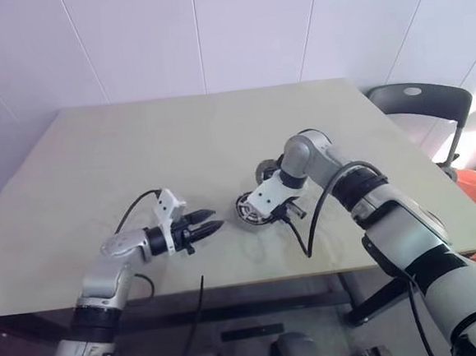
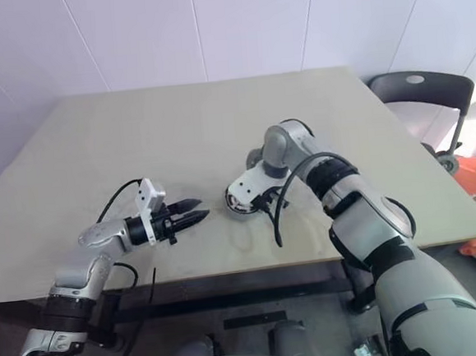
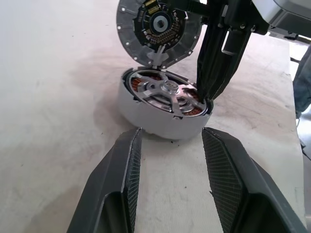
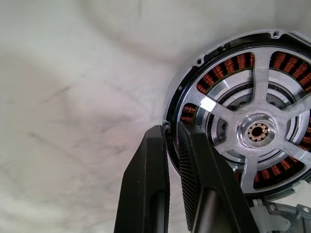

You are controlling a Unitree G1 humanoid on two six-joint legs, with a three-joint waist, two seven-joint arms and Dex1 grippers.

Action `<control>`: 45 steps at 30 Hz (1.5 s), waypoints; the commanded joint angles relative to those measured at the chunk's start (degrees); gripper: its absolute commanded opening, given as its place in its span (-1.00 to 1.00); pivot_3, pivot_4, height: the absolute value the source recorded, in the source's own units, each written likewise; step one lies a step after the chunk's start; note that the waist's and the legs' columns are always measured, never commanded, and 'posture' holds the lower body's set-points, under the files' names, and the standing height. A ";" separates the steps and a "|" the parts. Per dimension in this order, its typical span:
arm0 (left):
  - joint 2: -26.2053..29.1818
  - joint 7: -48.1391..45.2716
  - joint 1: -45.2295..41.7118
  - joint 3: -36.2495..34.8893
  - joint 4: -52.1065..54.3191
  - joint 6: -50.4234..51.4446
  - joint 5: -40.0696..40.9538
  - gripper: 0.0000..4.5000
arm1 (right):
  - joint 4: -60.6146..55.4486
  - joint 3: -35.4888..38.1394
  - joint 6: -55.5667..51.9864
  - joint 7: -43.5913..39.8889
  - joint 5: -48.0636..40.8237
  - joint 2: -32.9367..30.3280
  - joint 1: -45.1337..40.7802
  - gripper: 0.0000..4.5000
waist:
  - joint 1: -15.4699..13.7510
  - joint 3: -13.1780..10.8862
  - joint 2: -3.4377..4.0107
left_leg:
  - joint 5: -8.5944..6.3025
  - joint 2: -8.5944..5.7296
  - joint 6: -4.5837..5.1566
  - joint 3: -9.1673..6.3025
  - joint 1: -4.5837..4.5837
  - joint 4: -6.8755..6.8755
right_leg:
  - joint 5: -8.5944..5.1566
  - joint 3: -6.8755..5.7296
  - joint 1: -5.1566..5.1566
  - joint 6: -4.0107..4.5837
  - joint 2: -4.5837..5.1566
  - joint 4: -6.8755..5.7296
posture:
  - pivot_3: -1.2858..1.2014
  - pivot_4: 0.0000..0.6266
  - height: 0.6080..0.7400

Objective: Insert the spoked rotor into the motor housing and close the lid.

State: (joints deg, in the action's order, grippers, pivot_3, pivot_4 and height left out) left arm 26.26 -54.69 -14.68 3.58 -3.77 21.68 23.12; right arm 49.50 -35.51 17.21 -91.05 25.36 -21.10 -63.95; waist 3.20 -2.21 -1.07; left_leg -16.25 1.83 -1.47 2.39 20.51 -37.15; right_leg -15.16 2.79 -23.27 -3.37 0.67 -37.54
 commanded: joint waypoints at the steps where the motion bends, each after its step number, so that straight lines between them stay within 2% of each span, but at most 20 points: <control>1: -0.02 -0.69 -1.36 -0.09 0.53 -1.18 -0.19 -0.06 | -2.16 -1.14 -3.02 -1.45 -1.38 -1.62 -0.27 -0.97 | 0.00 0.00 0.00 | 0.00 0.00 0.00 0.00 0.00 0.00 | 0.00 0.00 0.00 0.00 0.00 0.00 | 0.03 -1.00 1.00; 6: 0.36 -0.81 -0.66 -0.32 1.36 -0.88 -0.08 -0.06 | -1.67 -3.24 -14.24 -1.45 -6.42 1.58 -1.38 -0.97 | 0.07 0.00 0.00 | 0.00 0.02 0.00 -0.01 -0.01 0.00 | 0.00 0.00 0.00 0.00 0.00 0.00 | 0.03 -1.00 1.00; 10: 0.72 -0.15 0.72 -0.75 2.85 -0.45 0.11 -0.06 | 1.33 -1.30 -19.43 -1.17 -5.38 6.31 -2.14 -0.97 | 0.91 0.02 -0.03 | 0.00 0.06 0.00 -0.01 -0.04 0.02 | 0.00 0.01 0.00 0.00 -0.05 -0.02 | 0.03 -1.00 1.00; 14: 0.79 0.73 1.74 -1.20 4.04 -0.16 0.29 -0.06 | 4.32 -0.76 -19.50 1.59 -4.55 8.93 -3.07 -0.97 | 1.24 0.04 -0.06 | 0.00 0.12 0.00 -0.02 -0.14 0.06 | 0.00 0.02 0.00 0.00 -0.12 -0.07 | 0.03 -1.00 1.00; 19: 0.84 1.88 3.56 -1.75 5.83 0.11 0.57 -0.06 | 8.99 -0.04 -17.09 5.01 -3.39 11.16 -4.98 -0.97 | 3.18 0.09 -0.13 | 0.00 0.15 0.00 -0.05 -0.30 0.00 | 0.01 0.07 0.02 0.02 -0.15 -0.34 | 0.03 -1.00 1.00; 24: 0.59 2.62 4.05 -1.76 6.33 0.10 0.65 -0.06 | 12.08 1.34 -19.17 7.13 -3.46 13.68 -6.41 -0.97 | 4.27 0.09 -0.14 | 0.00 0.00 0.00 -0.50 -0.56 -0.08 | 0.01 0.16 0.22 0.03 -0.28 -0.46 | 0.03 -1.00 1.00; 34: -0.36 3.59 4.37 -1.41 6.65 -0.29 0.47 -0.06 | 18.42 4.97 -27.48 8.64 -4.43 18.14 -10.07 -0.97 | 4.29 0.08 -0.12 | 0.00 0.03 0.00 -1.31 -0.92 0.03 | 0.26 0.47 0.28 0.46 -1.27 -0.47 | 0.03 -1.00 1.00; 45: -0.62 4.92 6.40 -1.59 8.56 -0.14 0.67 -0.06 | 20.77 6.82 -30.82 9.35 -4.59 20.83 -11.13 -0.97 | 4.37 0.08 -0.13 | -0.01 0.06 -0.01 -1.21 -0.89 0.14 | 0.24 0.82 0.12 0.50 -1.39 -0.46 | 0.03 -1.00 1.00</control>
State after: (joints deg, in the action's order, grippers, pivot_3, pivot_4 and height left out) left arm 25.61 -49.95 -7.87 2.90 2.61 22.03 23.17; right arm 70.43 -30.48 -13.69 -82.54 22.40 -2.85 -73.46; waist 7.57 -2.13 -1.19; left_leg -16.25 1.89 -1.48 1.19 19.61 -37.00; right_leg -14.92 3.64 -23.15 -2.87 -0.73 -38.01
